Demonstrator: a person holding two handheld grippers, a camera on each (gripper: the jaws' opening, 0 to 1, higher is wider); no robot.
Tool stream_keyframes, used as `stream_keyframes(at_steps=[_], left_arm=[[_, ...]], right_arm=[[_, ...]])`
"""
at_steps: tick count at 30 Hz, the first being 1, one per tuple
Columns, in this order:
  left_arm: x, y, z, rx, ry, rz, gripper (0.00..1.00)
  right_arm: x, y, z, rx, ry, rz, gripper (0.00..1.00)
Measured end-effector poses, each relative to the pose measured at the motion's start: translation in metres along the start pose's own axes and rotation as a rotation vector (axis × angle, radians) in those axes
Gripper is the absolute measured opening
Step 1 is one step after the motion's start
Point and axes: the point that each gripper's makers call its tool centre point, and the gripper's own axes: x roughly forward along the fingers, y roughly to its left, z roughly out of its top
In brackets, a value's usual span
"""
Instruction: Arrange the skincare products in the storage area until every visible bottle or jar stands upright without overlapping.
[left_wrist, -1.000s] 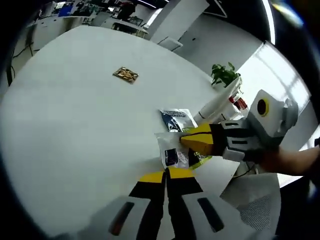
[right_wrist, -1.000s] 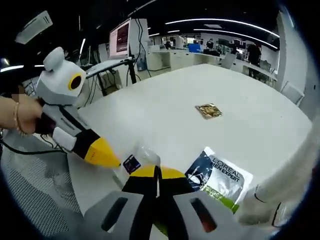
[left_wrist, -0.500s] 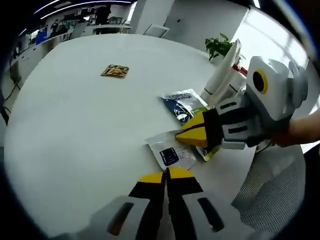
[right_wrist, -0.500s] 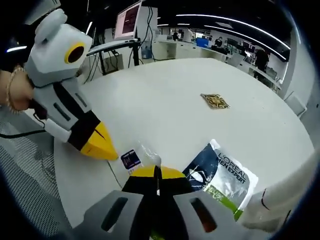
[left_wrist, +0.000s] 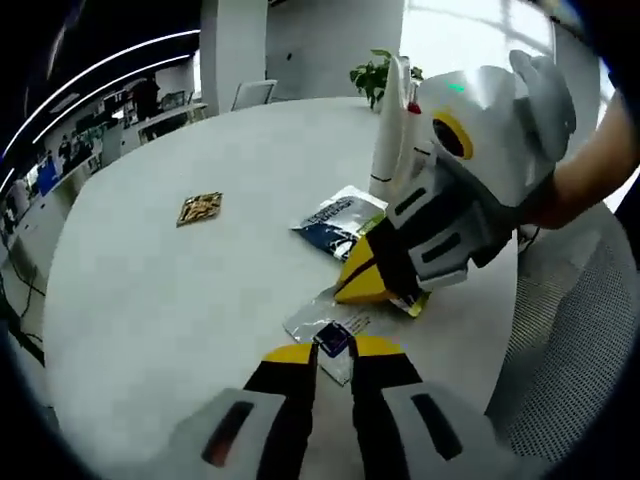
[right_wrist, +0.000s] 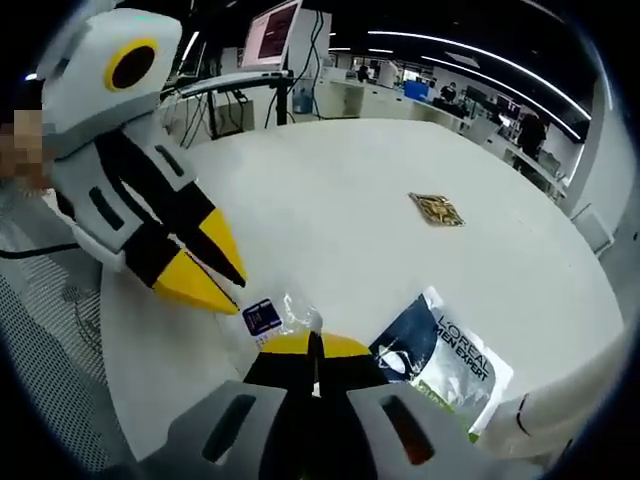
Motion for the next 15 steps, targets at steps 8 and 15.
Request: stream_keyframes(at_steps=[8, 15], left_arm=[[0.023, -0.008, 0.001, 0.151, 0.044, 0.002, 0.17], [0.023, -0.004, -0.005, 0.191, 0.087, 0.006, 0.17]], right_arm=[[0.001, 0.003, 0.001, -0.125, 0.007, 0.046, 0.01], [0.002, 0.005, 0.001, -0.176, 0.009, 0.073, 0.01]])
